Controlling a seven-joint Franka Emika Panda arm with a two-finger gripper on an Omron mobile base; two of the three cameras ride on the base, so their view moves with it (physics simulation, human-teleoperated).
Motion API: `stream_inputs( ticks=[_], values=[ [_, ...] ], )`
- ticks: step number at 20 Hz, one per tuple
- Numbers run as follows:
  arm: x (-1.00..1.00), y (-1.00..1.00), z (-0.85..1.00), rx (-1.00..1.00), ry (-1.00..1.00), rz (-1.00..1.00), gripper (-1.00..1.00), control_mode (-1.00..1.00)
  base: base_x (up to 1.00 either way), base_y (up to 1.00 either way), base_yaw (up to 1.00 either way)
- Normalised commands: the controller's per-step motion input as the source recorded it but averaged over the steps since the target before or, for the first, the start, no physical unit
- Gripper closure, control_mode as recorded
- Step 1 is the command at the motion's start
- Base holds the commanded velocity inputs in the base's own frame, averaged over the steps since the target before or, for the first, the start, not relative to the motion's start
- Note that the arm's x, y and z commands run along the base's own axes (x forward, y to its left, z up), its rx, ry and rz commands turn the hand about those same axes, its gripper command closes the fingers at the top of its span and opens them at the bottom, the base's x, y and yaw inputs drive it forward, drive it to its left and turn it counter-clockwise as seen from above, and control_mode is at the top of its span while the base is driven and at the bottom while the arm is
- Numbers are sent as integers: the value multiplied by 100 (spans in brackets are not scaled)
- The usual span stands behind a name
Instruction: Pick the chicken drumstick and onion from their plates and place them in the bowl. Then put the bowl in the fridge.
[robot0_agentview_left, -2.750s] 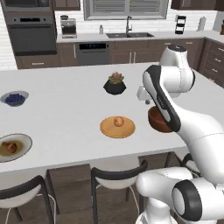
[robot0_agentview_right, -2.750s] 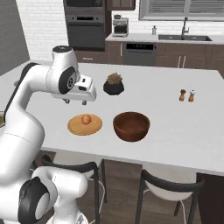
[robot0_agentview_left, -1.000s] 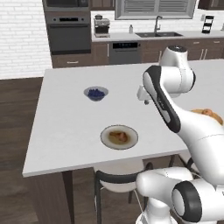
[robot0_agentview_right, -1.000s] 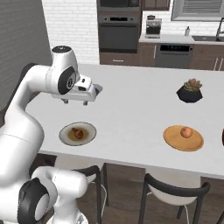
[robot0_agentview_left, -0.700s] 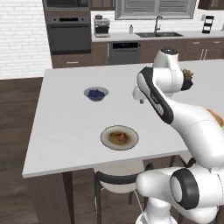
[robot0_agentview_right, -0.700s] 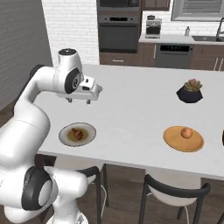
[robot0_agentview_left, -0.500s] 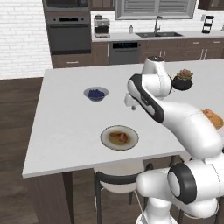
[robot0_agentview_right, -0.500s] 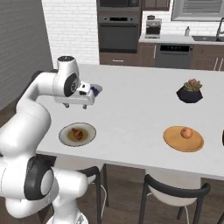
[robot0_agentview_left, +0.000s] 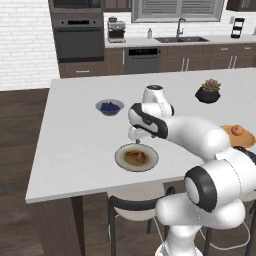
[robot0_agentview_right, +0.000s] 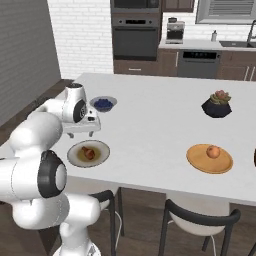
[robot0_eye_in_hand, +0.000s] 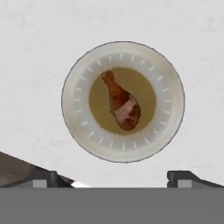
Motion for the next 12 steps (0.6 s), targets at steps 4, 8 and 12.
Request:
stream_inputs(
  ticks=[4, 8, 12],
  values=[
    [41, 0, -63, 0, 3, 22, -100, -100, 0, 0, 0],
    [43, 0, -62, 0, 1, 9, -100, -100, 0, 0, 0],
    [17, 1, -66, -5, 0, 6, -100, -100, 0, 0, 0]
  ],
)
